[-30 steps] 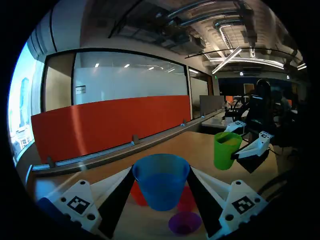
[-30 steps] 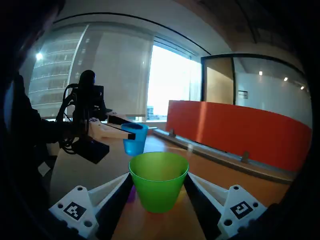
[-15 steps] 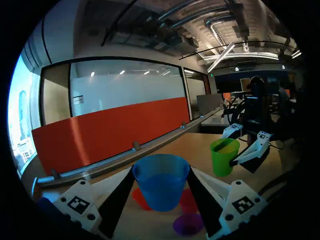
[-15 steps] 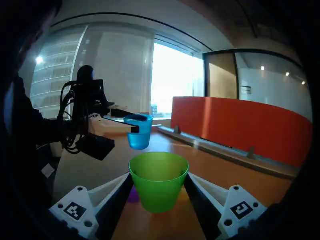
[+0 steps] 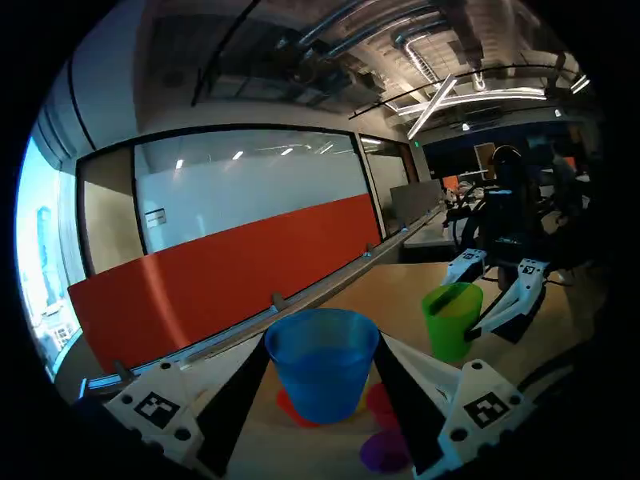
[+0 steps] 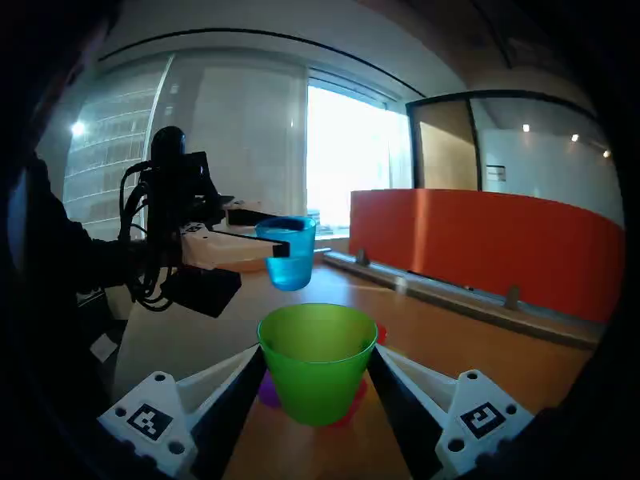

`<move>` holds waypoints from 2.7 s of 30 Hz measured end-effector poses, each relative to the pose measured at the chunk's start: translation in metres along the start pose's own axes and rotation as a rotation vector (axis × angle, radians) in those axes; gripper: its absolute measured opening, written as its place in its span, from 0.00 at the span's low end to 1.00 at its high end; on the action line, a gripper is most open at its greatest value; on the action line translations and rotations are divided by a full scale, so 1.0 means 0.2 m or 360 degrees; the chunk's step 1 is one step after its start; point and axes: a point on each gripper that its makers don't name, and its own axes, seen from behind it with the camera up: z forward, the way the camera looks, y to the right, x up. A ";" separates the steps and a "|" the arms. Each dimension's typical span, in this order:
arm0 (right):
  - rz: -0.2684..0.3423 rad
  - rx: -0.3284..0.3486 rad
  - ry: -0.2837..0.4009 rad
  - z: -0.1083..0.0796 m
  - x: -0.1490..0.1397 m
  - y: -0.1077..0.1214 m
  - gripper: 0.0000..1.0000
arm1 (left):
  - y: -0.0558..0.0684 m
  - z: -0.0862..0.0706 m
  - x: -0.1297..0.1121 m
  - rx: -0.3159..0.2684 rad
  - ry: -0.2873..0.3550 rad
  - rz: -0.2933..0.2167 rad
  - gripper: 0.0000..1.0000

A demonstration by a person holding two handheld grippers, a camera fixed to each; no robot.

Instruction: Pour water

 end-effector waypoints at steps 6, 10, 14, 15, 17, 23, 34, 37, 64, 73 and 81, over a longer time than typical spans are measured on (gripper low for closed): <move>0.0012 0.0020 -0.0001 0.01 -0.02 -0.02 0.89 | 0.02 0.01 0.02 -0.0007 0.0002 0.0058 0.87; 0.0016 0.0034 -0.0005 0.02 -0.03 -0.04 0.89 | 0.03 0.01 0.04 -0.0007 0.0009 0.0093 0.88; 0.0020 0.0051 -0.0007 0.03 -0.04 -0.06 0.89 | 0.03 0.01 0.06 -0.0002 0.0024 0.0140 0.87; 0.0020 0.0055 -0.0008 0.04 -0.04 -0.06 0.89 | 0.03 0.01 0.06 -0.0001 0.0027 0.0154 0.87; 0.0021 0.0062 -0.0009 0.04 -0.05 -0.07 0.89 | 0.03 0.01 0.07 0.0000 0.0032 0.0179 0.87; 0.0027 0.0084 -0.0013 0.07 -0.07 -0.10 0.89 | 0.06 0.02 0.08 -0.0006 0.0036 0.0270 0.87; 0.0032 0.0122 -0.0019 0.11 -0.08 -0.15 0.89 | 0.09 0.02 0.11 -0.0010 0.0052 0.0443 0.87; 0.0031 0.0131 -0.0023 0.11 -0.09 -0.16 0.89 | 0.09 0.02 0.12 -0.0005 0.0057 0.0489 0.87; 0.0005 0.0176 -0.0024 0.15 -0.10 -0.21 0.89 | 0.12 0.00 0.20 -0.0005 0.0083 0.0714 0.87; -0.0013 0.0187 -0.0022 0.16 -0.10 -0.23 0.89 | 0.14 0.00 0.21 -0.0011 0.0085 0.0762 0.88; -0.0024 0.0193 -0.0022 0.16 -0.10 -0.24 0.89 | 0.16 -0.01 0.22 -0.0019 0.0090 0.0812 0.87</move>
